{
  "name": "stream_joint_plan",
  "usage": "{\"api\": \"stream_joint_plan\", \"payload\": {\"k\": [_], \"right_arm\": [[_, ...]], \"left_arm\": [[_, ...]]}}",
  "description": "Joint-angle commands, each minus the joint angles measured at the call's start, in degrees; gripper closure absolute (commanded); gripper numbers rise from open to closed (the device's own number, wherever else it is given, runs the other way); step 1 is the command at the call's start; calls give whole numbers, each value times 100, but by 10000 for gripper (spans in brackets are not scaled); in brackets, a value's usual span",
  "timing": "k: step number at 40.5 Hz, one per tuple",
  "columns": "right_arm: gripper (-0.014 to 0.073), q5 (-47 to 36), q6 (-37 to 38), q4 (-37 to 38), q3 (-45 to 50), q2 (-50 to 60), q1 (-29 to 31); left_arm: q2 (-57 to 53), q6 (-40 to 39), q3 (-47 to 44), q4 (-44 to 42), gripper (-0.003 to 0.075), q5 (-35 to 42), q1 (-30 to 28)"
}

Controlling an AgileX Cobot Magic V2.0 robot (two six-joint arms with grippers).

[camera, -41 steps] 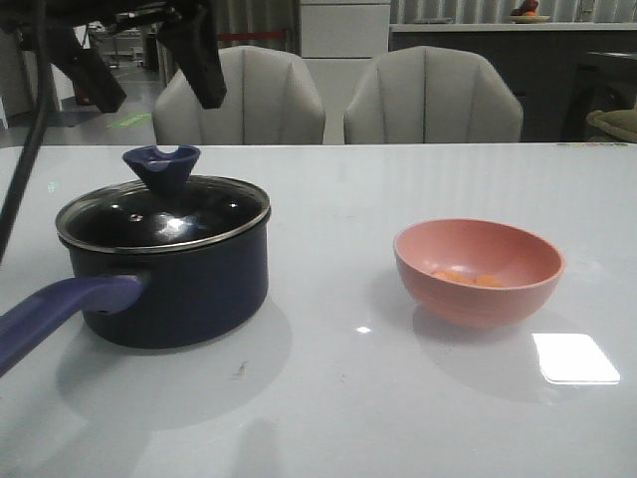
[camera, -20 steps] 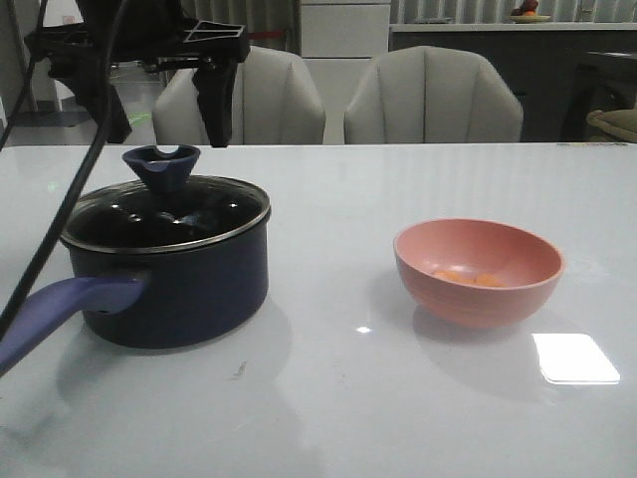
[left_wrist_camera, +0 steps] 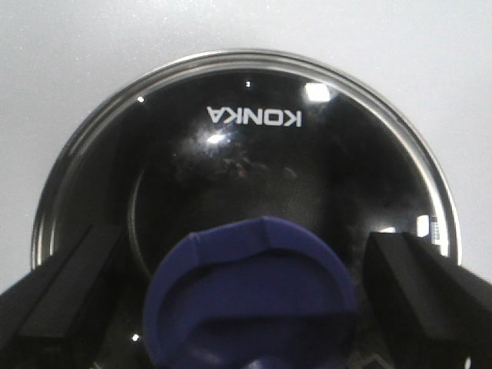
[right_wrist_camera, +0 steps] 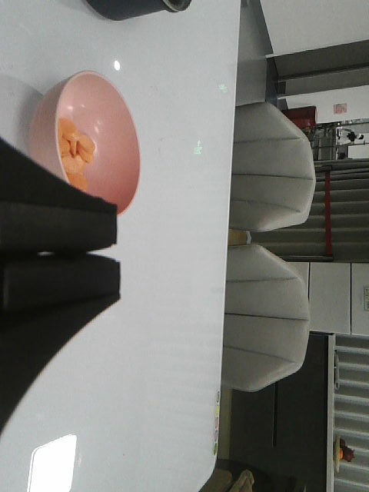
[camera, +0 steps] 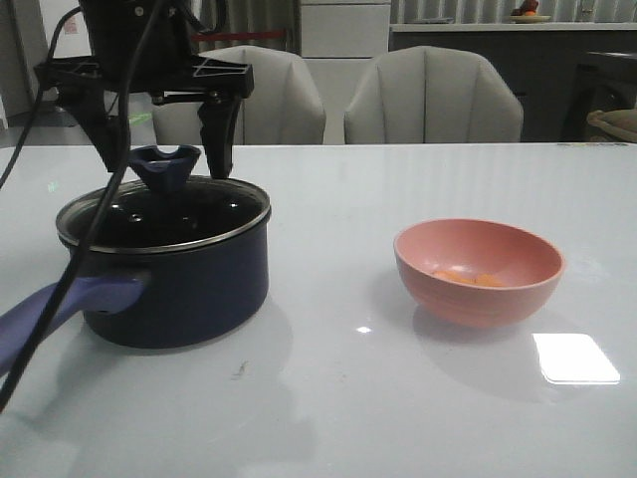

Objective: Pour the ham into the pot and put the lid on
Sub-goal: 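Lower the left gripper onto the purple knob of the glass lid, then grasp the knob with the left gripper and lift the lid off the pot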

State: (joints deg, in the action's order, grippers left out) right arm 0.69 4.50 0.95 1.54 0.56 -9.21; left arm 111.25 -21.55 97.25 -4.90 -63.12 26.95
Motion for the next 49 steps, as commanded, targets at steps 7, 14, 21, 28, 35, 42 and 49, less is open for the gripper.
{"api": "stream_joint_plan", "payload": {"k": [7,14,21,28,35,42,49], "right_arm": [[447,-417,-36,2,-28,121,45],[447,-417,-36,2,-28,121,45],[447,-417,-36,2,-28,121,45],[447,-417,-36,2,-28,121,45],[447,-417,-36,2,-28,121,45],[447,-417,-36,2,-28,121,45],[447,-417,-36,2,-28,120,39]], "left_arm": [[-273,-66,194,69,207,-7,36],[-260,-66,194,69,344,-34,36],[-260,-66,194,69,384,-34,36],[-260,-66,194,59,389,-23,36],[-362,-66,194,16,390,-23,24],[-575,-66,194,-10,390,-16,-51],[-907,-3,194,-37,390,-49,-336]]}}
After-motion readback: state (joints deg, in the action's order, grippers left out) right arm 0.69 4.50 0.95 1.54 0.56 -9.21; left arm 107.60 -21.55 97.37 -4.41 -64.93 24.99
